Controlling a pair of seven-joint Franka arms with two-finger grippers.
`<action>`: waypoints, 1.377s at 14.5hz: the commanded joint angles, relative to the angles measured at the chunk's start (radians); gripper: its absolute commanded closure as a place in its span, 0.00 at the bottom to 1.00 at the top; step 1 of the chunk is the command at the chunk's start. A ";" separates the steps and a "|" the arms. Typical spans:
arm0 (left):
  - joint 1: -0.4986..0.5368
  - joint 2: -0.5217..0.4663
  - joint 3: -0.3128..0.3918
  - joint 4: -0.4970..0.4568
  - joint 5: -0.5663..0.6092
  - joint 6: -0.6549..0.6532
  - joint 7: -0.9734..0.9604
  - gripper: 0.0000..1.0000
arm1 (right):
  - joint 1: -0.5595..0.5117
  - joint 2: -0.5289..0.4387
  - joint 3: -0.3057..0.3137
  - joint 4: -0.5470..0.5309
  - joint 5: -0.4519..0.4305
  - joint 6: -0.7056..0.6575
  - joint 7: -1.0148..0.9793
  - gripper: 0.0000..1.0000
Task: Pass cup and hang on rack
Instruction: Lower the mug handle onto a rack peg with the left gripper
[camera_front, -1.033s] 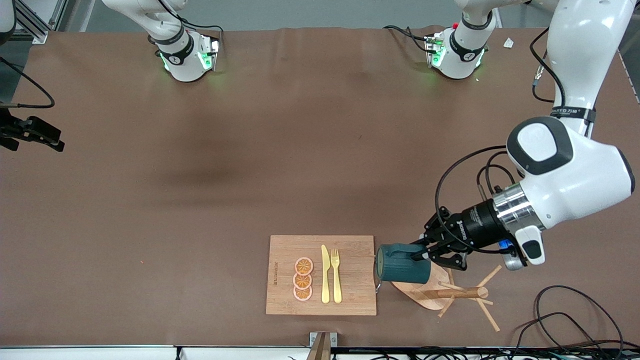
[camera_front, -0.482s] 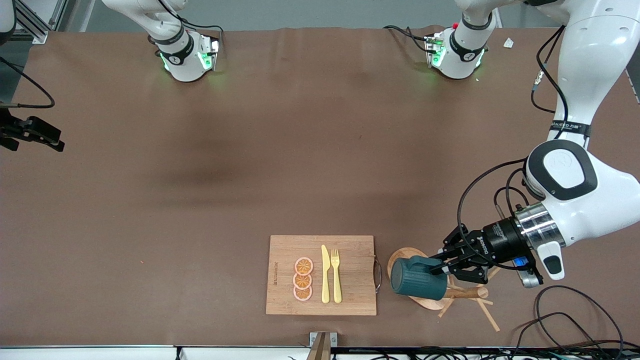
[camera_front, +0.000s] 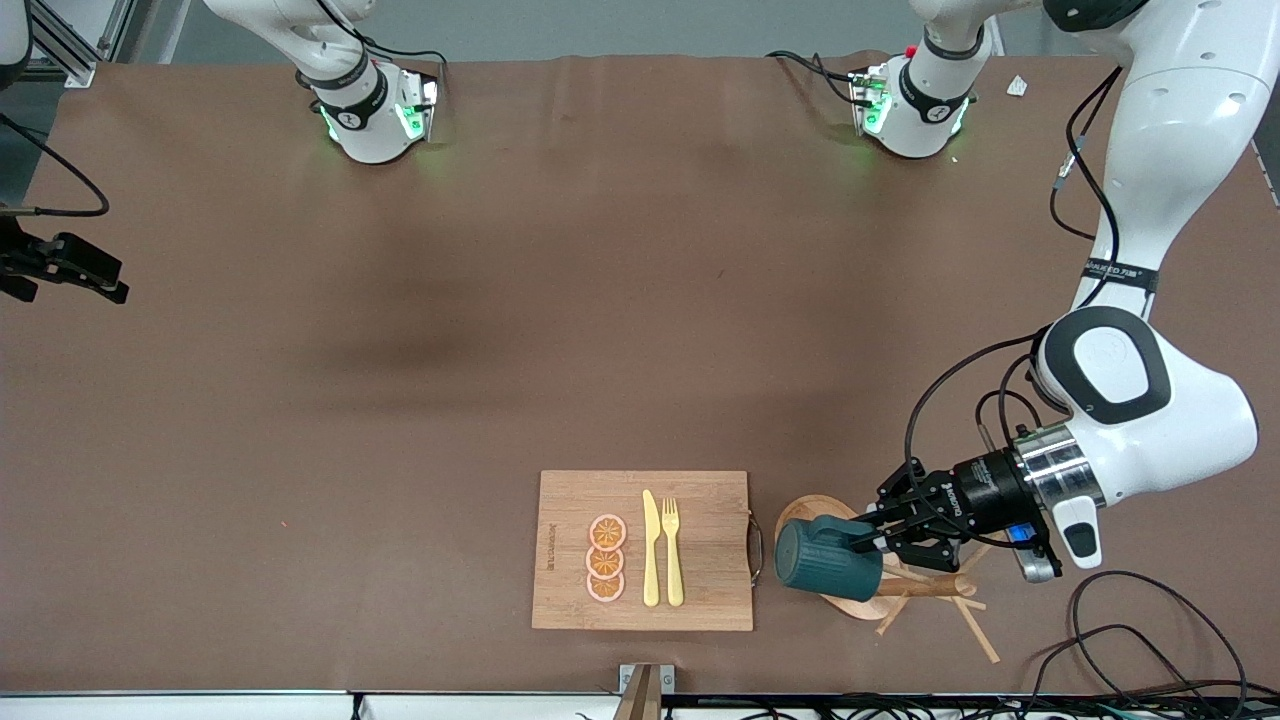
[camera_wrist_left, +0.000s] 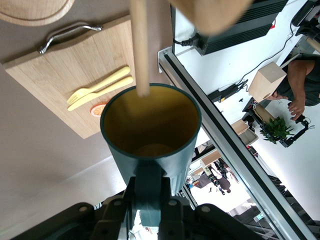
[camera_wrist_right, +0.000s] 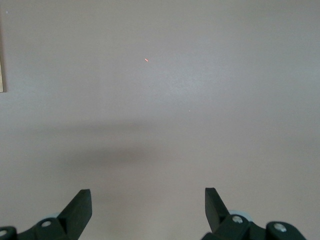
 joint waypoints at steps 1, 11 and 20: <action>0.026 0.010 -0.013 -0.001 -0.027 0.002 0.031 0.99 | -0.014 -0.028 0.009 -0.026 0.001 0.012 -0.015 0.00; 0.054 0.020 -0.010 -0.001 -0.027 0.002 0.029 0.99 | -0.013 -0.028 0.011 -0.025 0.001 0.009 -0.014 0.00; 0.075 0.038 -0.007 -0.008 -0.027 0.002 0.029 0.97 | -0.011 -0.028 0.009 -0.023 0.001 0.010 -0.014 0.00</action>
